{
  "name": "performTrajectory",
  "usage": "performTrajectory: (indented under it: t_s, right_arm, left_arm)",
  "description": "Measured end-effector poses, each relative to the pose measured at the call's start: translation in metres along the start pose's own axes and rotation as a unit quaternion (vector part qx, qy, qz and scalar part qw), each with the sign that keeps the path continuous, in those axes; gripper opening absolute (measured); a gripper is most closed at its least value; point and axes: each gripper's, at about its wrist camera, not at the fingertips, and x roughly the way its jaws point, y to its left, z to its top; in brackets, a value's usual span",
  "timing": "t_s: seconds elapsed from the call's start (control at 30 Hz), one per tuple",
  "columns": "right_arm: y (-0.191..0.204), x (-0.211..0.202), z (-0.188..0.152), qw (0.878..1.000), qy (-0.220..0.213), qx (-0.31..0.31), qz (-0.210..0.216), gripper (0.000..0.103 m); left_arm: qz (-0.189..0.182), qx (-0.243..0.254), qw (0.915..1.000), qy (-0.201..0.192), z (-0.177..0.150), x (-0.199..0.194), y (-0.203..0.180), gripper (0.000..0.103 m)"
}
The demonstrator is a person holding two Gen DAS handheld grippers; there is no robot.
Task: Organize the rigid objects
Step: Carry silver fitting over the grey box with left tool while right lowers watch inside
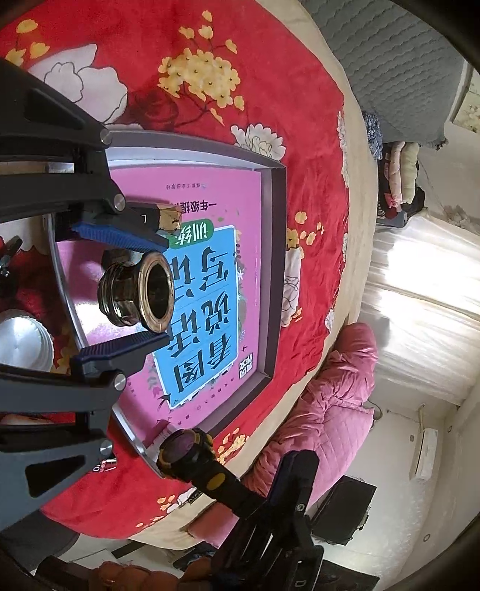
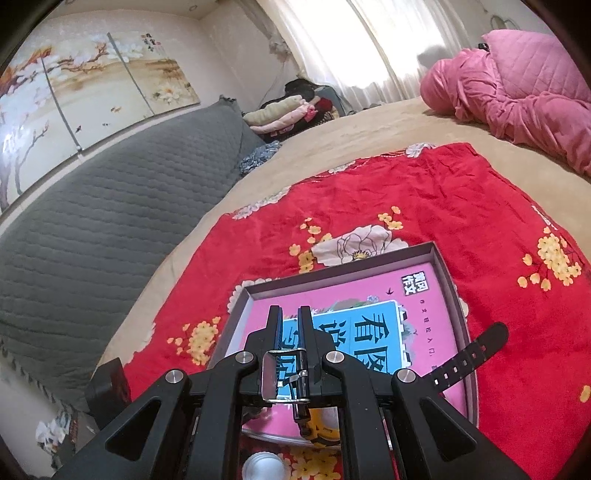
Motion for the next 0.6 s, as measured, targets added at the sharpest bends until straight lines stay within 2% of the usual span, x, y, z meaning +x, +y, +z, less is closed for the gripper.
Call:
performTrajectory:
  t_s: [0.6]
  right_arm:
    - [-0.003, 0.017, -0.018, 1.0, 0.021, -0.003, -0.016, 0.009]
  left_arm:
    - [0.008, 0.01, 0.9999, 0.006, -0.003, 0.004, 0.001, 0.044]
